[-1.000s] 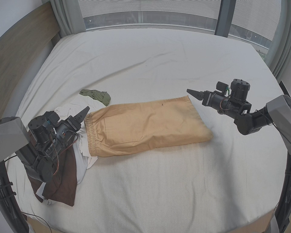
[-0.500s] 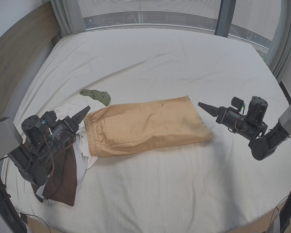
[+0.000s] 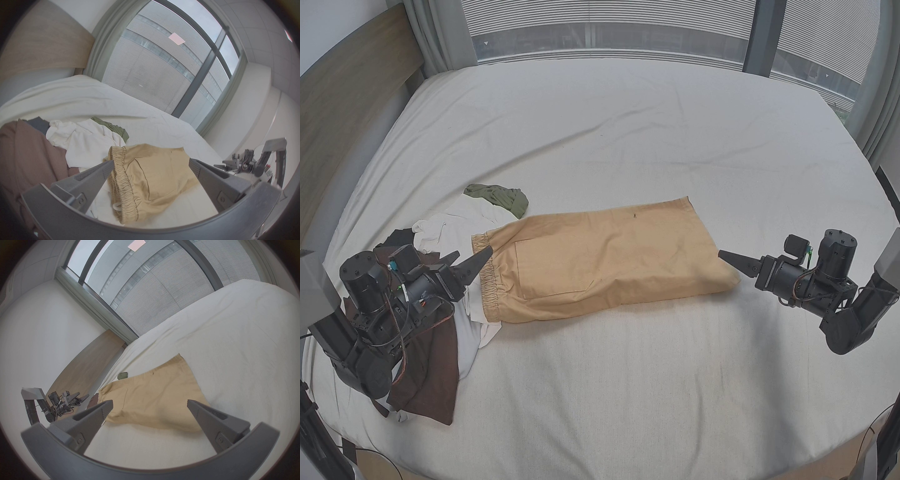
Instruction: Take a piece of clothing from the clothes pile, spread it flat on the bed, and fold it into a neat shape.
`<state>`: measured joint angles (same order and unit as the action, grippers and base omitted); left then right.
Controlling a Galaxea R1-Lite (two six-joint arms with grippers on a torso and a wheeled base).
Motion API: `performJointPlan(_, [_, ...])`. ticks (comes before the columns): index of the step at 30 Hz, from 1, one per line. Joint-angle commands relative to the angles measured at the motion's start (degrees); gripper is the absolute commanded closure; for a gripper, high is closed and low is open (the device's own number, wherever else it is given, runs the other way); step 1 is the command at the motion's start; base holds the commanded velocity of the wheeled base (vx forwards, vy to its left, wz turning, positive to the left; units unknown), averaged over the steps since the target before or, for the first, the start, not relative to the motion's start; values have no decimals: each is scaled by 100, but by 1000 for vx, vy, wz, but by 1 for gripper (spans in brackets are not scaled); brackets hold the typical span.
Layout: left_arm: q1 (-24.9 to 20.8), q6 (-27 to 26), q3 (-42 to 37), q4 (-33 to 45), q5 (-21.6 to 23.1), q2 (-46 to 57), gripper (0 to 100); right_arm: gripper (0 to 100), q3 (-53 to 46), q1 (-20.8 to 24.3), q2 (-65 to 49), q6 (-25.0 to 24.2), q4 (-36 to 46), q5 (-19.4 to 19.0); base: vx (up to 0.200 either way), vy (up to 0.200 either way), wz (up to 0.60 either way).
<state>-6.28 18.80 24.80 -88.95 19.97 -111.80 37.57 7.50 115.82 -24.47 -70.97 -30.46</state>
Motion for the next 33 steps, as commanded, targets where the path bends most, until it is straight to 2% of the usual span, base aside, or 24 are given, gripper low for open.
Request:
performJointPlan(1, [-5,-201,-115,1,16,-17,0,0,-39,6,-25,-5,224,23,0,0,0])
performJointPlan(8, [-5,-201,-124,1,16,-175,0,0,-92,41,-86,-5,725,32,0,0,0])
performJointPlan(28, [-58,-192,-133,1,16,-334,0,0,-66,138,714,-5,646,67,0,0,0])
performJointPlan(33, [-58,-192,-133,1,16,-342,0,0,101,173,960,-14,558,287,0,0,0])
